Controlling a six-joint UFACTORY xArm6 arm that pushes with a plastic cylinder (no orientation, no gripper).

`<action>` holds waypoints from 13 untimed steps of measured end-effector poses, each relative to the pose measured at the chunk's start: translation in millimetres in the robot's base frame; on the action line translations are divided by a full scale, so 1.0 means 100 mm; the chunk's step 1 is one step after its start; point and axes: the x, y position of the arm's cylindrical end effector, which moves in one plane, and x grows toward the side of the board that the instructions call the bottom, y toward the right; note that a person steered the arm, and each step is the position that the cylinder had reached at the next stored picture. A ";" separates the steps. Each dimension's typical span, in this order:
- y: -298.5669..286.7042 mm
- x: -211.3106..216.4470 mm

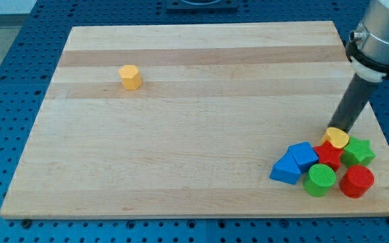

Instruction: Move the yellow hexagon into the group of blocks

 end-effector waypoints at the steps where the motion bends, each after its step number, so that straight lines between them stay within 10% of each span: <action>1: 0.03 0.11; 3: -0.97 0.06; 6: -4.35 -0.71; 7: -4.54 -1.31; 13: -2.41 -1.37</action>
